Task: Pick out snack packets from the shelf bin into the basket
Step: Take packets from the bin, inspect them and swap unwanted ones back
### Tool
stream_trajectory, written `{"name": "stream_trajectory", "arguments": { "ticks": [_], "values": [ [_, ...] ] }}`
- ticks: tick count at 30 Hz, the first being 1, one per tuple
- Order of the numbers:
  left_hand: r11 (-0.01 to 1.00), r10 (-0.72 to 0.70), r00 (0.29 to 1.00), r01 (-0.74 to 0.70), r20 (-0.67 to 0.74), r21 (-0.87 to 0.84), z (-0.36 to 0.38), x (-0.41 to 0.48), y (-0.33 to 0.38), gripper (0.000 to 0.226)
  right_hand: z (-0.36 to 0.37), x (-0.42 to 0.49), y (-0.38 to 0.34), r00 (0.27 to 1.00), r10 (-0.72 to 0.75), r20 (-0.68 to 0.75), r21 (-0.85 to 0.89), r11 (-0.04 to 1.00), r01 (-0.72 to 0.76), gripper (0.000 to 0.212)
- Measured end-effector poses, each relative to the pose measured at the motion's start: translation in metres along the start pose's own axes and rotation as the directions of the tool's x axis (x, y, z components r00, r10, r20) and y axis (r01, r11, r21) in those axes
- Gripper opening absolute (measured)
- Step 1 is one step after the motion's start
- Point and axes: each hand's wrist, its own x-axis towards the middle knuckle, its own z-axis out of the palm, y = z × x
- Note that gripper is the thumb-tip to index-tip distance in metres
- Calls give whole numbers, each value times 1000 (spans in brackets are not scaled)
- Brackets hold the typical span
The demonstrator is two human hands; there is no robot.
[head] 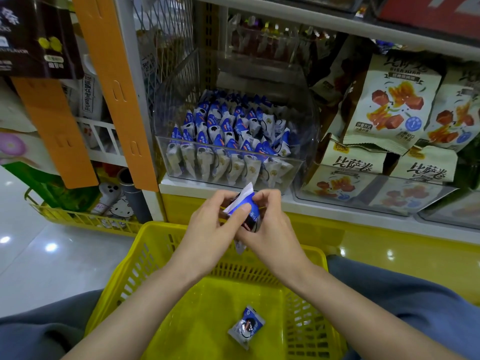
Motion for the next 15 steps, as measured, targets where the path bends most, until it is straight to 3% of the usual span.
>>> {"name": "stream_trajectory", "arguments": {
  "ticks": [5, 11, 15],
  "values": [
    [1000, 18, 993, -16, -114, 22, -4, 7, -4, 22, 1, 1, -3, 996, 26, 85, 79, 996, -32, 66],
    [1000, -21, 985, 20, -172, -7, -8, 10, -3, 25, -5, 10, -5, 985, 59, 164, 202, 975, -92, 21],
    [958, -186, 965, 135, -187, -254, -7, 9, 2, 21, -10, 13, -8, 987, -28, 161, 91, 996, 13, 16]
  ]
}}
